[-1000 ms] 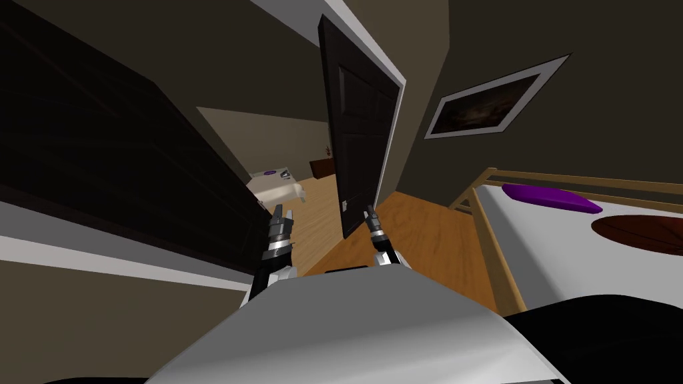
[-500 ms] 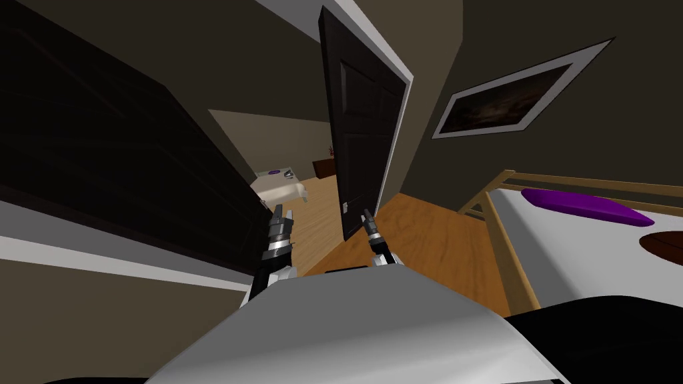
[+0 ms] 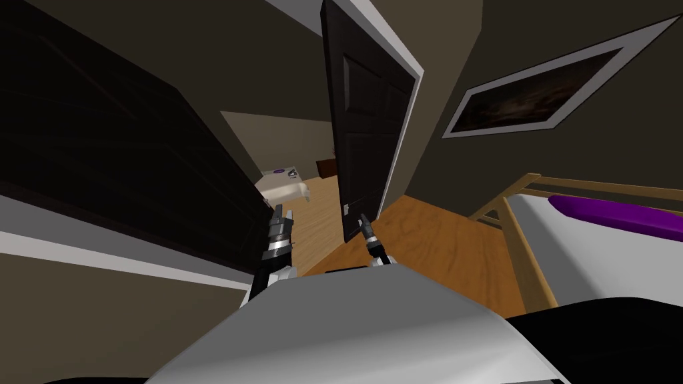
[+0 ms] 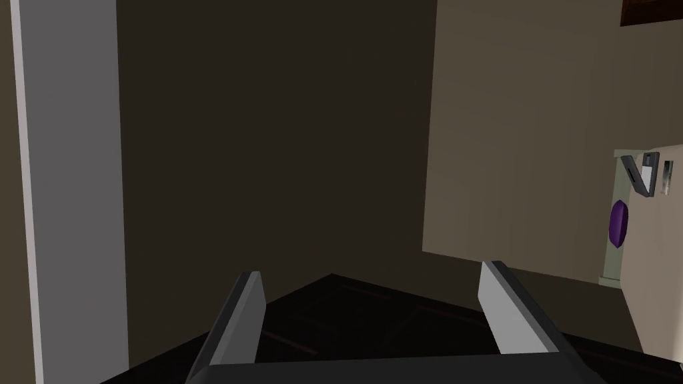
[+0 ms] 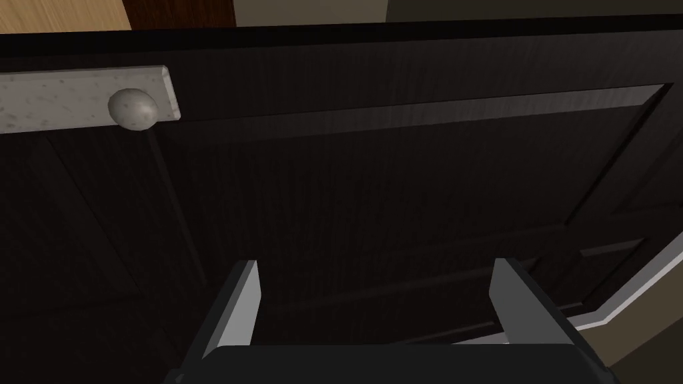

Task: Push the door open

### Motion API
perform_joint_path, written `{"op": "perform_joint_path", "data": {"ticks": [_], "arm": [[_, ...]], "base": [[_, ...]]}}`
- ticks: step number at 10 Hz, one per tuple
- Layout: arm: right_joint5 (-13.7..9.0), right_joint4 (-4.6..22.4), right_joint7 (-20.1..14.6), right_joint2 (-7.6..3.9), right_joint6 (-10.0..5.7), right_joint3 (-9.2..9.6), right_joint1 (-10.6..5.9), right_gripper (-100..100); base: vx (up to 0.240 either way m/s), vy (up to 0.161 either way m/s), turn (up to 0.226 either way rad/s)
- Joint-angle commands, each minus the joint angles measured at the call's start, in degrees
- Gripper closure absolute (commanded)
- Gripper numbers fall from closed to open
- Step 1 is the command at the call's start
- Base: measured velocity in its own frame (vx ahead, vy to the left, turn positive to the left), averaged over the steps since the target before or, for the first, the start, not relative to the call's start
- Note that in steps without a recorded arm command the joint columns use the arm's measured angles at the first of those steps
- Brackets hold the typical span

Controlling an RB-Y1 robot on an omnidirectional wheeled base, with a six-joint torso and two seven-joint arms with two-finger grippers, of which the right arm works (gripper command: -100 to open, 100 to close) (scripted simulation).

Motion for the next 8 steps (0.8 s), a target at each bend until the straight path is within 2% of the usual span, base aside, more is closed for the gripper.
{"op": "perform_joint_path", "data": {"ticks": [1,8], "arm": [[0.1,2.9,-0.2,-0.26,-0.73,0.77,-0.70,-100],[0.8,14.7,-0.6,-0.32,-4.09,3.87,-3.68,-100]], "base": [[0.097,-0.089,0.094],[0.077,-0.080,0.103]]}}
